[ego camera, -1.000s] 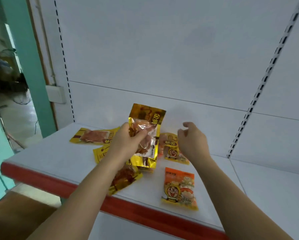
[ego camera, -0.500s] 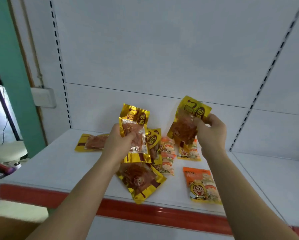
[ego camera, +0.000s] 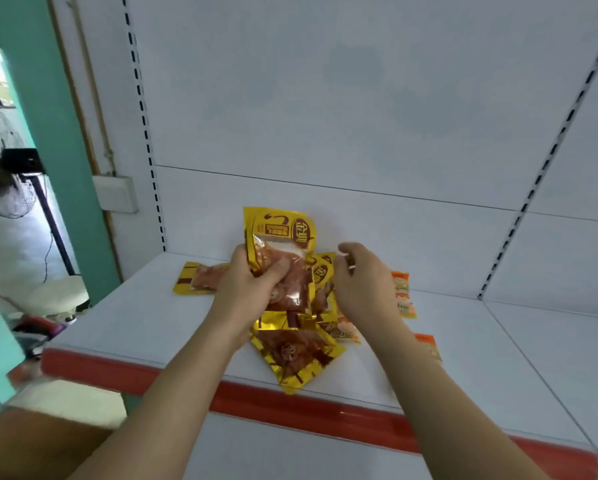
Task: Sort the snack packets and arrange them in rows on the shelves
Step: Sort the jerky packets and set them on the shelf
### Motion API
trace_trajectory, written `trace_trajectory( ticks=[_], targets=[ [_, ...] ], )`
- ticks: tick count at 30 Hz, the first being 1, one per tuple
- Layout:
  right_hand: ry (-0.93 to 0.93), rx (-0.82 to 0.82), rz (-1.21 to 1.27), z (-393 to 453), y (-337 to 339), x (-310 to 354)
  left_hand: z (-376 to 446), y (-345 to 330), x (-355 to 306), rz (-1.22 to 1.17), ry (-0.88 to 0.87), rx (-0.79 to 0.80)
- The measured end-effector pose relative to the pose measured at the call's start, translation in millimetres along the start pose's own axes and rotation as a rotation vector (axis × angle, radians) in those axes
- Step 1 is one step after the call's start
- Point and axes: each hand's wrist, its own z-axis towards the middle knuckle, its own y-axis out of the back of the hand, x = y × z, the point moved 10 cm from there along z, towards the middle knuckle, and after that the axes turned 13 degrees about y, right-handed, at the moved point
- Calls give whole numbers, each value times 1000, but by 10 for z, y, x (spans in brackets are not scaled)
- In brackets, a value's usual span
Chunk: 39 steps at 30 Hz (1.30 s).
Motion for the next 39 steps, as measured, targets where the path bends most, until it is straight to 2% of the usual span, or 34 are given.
trace_trajectory(
  ticks=[3,4,6,9,12,14,16,18,19,22,24,28,30,32,34,37,39],
  targets=[
    [126,458,-260,-263,-523,-5,16,277,67,25,26,-54],
    [159,529,-294,-353,-648,17,9,348,87,44,17,-80],
    [142,551,-289,-428,-788,28,-26,443,120,76,25,-111],
    [25,575,-222,-463,-879,-22,-55,559,210,41,81,-105],
    [-33,498,-211,-385,-695,-33,-32,720,253,23,101,-110],
    [-94,314,-117,-310,-416,-31,-8,800,244,30,81,-103],
    [-148,59,125,-264,-159,16,24,844,208,49,36,-90],
    [-199,-86,374,-294,-151,169,57,826,174,92,-6,-60],
    [-216,-91,436,-324,-262,255,54,804,156,98,-23,-40],
    [-177,-14,333,-414,-677,537,42,748,112,101,-74,1],
    [-197,-32,323,-466,-858,609,53,770,86,117,-110,-6],
    [-181,-84,226,-491,-955,700,117,771,139,75,-102,77],
    [-144,-74,226,-489,-971,791,180,808,164,140,-137,53],
    [-207,-103,227,-476,-926,684,257,840,173,173,-156,52],
    [-288,-129,29,-442,-774,444,317,878,176,197,-164,50],
    [-372,71,-352,-366,-781,136,357,875,214,202,-140,79],
    [-417,152,-439,-318,-879,69,389,852,254,191,-115,98]
  ],
)
